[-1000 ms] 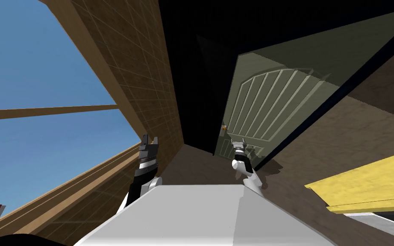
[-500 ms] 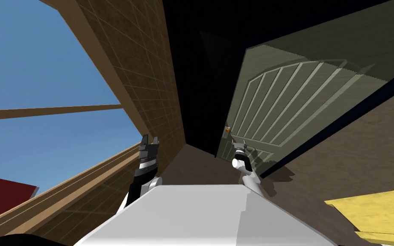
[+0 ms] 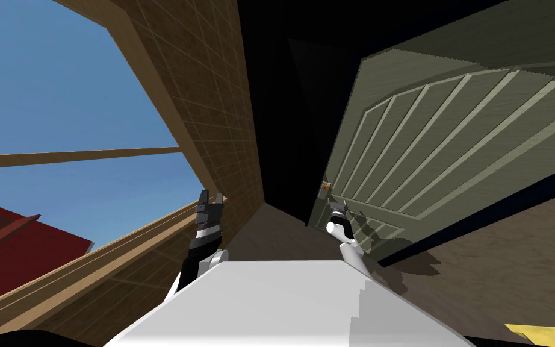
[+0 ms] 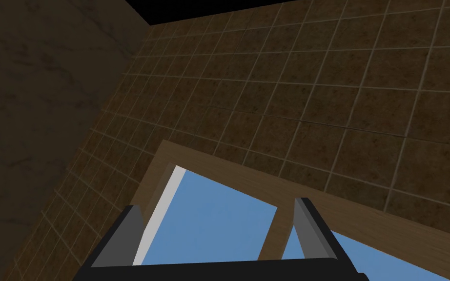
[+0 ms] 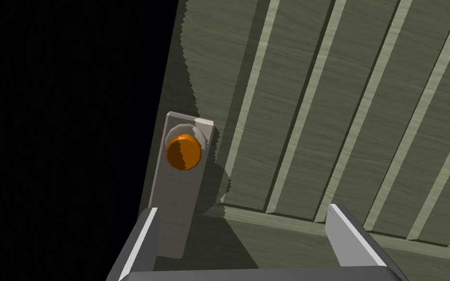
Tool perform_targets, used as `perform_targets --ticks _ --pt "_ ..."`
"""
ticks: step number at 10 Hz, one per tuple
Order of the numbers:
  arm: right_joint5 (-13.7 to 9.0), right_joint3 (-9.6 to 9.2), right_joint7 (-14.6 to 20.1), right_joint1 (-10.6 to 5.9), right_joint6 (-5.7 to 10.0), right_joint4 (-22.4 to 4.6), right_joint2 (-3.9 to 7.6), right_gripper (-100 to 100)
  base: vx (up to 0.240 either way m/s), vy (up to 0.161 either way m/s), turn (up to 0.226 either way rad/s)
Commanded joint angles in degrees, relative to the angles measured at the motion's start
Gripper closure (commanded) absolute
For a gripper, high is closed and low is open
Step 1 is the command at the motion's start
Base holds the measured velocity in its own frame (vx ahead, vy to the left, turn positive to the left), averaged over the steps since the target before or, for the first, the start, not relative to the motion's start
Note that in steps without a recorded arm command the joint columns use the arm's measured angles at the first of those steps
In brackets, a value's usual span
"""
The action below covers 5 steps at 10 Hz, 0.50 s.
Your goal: Pull the door open
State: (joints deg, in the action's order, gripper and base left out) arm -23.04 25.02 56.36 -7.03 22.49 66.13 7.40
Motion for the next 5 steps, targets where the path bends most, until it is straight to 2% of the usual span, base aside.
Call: perform_targets --ticks 1,2,5 --pt "-0.3 0.32 1.2 -0.71 0.31 -1.7 0.26 -100 0.04 -0.04 0.051" --pt "-0.8 0.94 2.5 -1.61 0.26 -3.3 0.37 -100 0.034 -0.026 0.074" --pt "-2.1 2.52 5.8 -3.88 0.14 -7.2 0.62 -100 0.044 -0.047 0.144"
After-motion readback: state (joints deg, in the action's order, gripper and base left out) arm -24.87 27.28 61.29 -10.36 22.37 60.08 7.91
